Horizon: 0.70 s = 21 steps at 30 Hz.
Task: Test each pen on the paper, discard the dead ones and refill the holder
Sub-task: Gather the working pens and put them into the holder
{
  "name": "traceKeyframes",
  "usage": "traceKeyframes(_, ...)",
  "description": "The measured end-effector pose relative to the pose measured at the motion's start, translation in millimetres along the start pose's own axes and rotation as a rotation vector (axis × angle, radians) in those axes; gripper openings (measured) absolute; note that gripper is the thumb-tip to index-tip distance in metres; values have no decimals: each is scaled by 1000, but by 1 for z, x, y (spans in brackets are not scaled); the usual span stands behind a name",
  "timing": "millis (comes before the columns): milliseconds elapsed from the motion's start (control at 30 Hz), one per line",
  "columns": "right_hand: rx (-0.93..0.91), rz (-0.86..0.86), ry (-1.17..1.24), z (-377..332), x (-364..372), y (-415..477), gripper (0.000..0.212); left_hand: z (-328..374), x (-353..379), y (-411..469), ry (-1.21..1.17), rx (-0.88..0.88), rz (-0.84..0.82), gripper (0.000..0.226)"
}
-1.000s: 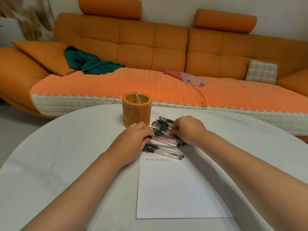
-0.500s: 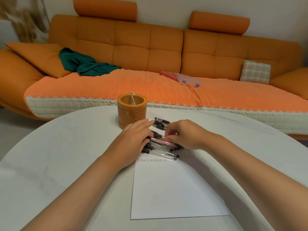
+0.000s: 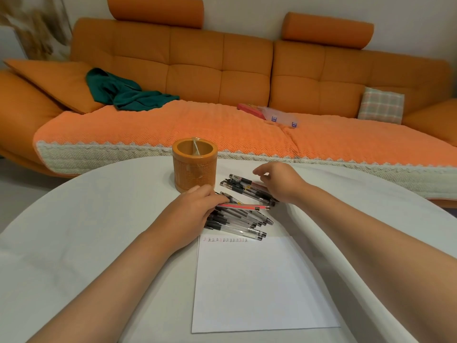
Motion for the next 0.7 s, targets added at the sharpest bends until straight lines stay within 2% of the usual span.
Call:
traceKeyframes(100, 21, -77, -77, -5, 6, 12, 43, -3, 1, 0, 42, 8, 3, 39)
traceKeyframes(300, 102, -108, -175, -4, 21, 26, 55, -4, -6, -4, 73, -24, 42, 35)
traceKeyframes(433, 86, -120, -252, -3, 23, 20, 37, -6, -11, -5, 38, -48, 22, 38)
traceKeyframes(567, 55, -82, -138, -10, 13, 7, 30, -8, -13, -4, -11, -72, -25, 38)
traceKeyframes(700, -10, -32, 144, -28, -3, -7, 21, -9, -22, -4, -95, -127, 72, 32)
Point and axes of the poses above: each hand's wrist, its own y-axis towards the middle knuckle, its own x-axis out of the palm, z = x × y, the point moved 2 cm from there along y, towards the middle knuckle, and after that the axes turned 12 degrees about -z, right-handed, at the moved point
